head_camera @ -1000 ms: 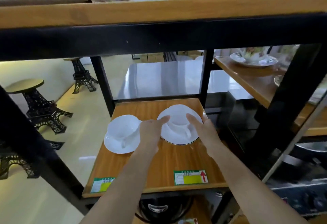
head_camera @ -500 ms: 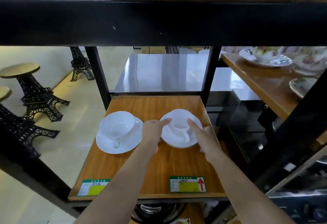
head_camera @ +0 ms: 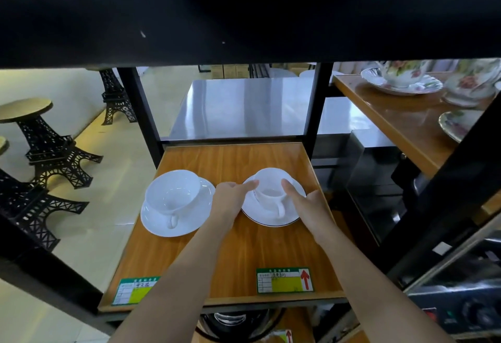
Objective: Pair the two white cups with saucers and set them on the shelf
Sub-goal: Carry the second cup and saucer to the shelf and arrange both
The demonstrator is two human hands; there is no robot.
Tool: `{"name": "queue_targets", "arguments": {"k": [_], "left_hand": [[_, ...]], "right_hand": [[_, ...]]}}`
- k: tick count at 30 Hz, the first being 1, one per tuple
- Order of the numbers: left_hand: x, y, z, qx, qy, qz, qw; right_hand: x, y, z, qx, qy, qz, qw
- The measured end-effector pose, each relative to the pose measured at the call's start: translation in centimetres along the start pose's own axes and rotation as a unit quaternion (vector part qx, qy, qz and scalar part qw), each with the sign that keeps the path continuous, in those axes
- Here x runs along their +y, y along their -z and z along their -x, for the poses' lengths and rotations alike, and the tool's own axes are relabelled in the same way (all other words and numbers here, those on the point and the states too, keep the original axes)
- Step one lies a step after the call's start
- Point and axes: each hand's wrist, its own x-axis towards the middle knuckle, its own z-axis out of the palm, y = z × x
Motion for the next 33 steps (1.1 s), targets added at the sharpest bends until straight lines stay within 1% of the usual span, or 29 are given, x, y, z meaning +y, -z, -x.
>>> {"name": "queue_targets", "arguments": {"k": [2, 3, 5, 6, 8, 10, 13, 16, 22, 25, 27, 29, 31, 33], "left_hand": [[0.0, 0.2, 0.1, -0.003, -0.025, -0.027, 0.999], [0.0, 0.4, 0.4, 0.018, -0.046, -0.048, 0.998], [-0.2, 0.7, 0.8, 0.069, -0.130, -0.086, 0.985], [-0.2, 0.8, 1.1, 0.072, -0.169, -0.097, 0.978], [-0.6, 0.7, 1.4, 0.036, -0.213, -0.131, 0.967], [-0.9, 0.7, 1.5, -0.007, -0.224, -0.158, 0.962], [-1.2, 0.7, 1.6, -0.075, -0.243, -0.173, 0.952], [-1.6, 0.6, 1.4, -0.092, -0.248, -0.188, 0.946], [-2.3, 0.3, 1.1, -0.108, -0.227, -0.156, 0.955], [-2.2, 0.5, 1.0, -0.123, -0.222, -0.147, 0.956], [-2.0, 1.1, 1.1, -0.106, -0.236, -0.141, 0.956], [-1.5, 2.1, 1.5, -0.056, -0.272, -0.120, 0.953], [-0.8, 3.6, 2.1, 0.031, -0.320, -0.094, 0.942], [-0.2, 5.5, 2.6, 0.126, -0.353, -0.068, 0.925]], "right_hand": [[-0.1, 0.6, 0.0, 0.037, 0.036, 0.029, 0.998], [-0.2, 0.9, 0.1, 0.061, 0.064, 0.042, 0.995], [-0.5, 1.4, 0.4, 0.105, 0.123, 0.063, 0.985], [-0.6, 1.5, 0.5, 0.112, 0.143, 0.079, 0.980], [-0.7, 1.6, 0.7, 0.091, 0.162, 0.125, 0.975], [-0.5, 1.5, 1.0, 0.051, 0.163, 0.158, 0.973], [0.0, 1.4, 1.3, 0.009, 0.153, 0.161, 0.975], [0.3, 1.3, 1.5, -0.012, 0.156, 0.159, 0.975], [0.9, 1.2, 1.9, 0.000, 0.154, 0.138, 0.978], [0.7, 1.3, 1.9, 0.033, 0.144, 0.118, 0.982], [0.1, 1.4, 1.8, 0.079, 0.160, 0.098, 0.979], [-0.8, 1.4, 1.9, 0.129, 0.186, 0.074, 0.971], [-1.9, 1.0, 2.3, 0.169, 0.223, 0.054, 0.959], [-3.1, 0.1, 3.0, 0.189, 0.271, 0.042, 0.943]]}}
